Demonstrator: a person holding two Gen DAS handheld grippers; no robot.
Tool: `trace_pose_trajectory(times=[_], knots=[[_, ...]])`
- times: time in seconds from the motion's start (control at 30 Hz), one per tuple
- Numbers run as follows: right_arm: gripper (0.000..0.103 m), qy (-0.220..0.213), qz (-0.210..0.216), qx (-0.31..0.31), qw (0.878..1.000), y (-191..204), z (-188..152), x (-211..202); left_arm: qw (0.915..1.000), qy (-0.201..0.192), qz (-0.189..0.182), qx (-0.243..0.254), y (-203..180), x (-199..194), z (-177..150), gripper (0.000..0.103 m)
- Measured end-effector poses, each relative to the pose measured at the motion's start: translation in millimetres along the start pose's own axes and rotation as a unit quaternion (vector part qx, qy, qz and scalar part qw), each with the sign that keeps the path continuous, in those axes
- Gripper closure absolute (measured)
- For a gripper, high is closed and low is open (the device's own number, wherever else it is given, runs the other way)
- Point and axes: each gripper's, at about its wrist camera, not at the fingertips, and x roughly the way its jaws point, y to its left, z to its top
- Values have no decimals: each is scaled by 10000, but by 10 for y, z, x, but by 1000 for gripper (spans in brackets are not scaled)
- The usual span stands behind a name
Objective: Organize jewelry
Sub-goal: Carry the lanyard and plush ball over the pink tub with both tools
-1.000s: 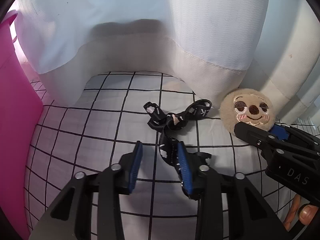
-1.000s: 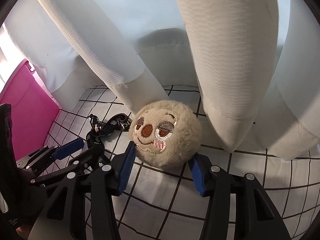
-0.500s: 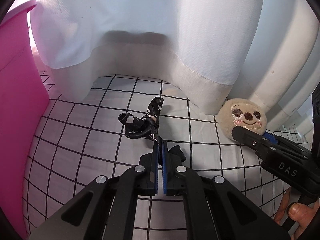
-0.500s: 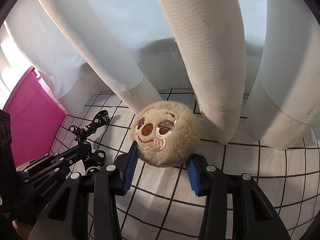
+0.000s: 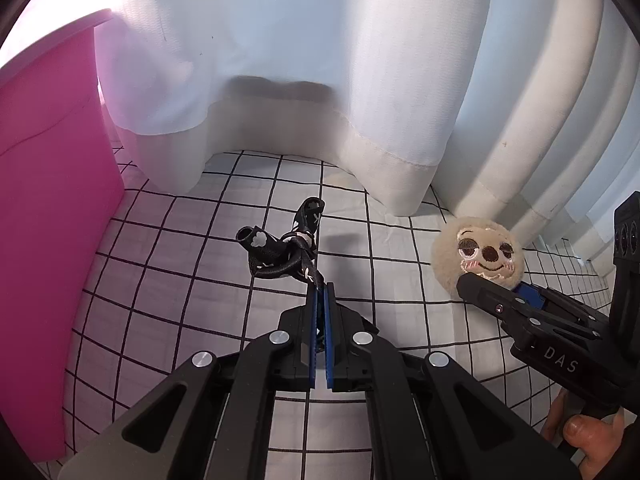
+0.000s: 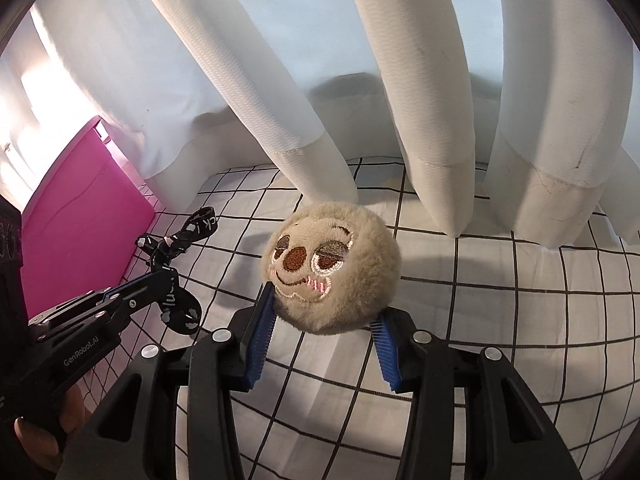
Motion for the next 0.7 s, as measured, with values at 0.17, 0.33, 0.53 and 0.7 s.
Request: trace_pose_trajectory(times=[0.17,0.33,0.53,0.7], knots=[[59,-61,-4,-47,10000,115,-95,-162,10000,-73,2,42,1,-208,-66,100],[59,-144,50,-50,9999,224,-151,-377,9998,-170,24,96,-2,-525,-115,100],[59,-297,71,-217,9993,460,-142,-681,9992,-405,57,11,78,-983,-97,100],[59,-483,115,-384,9980,649,-108,-989,9981,-609,54,-9,145,-1280,-58,100]])
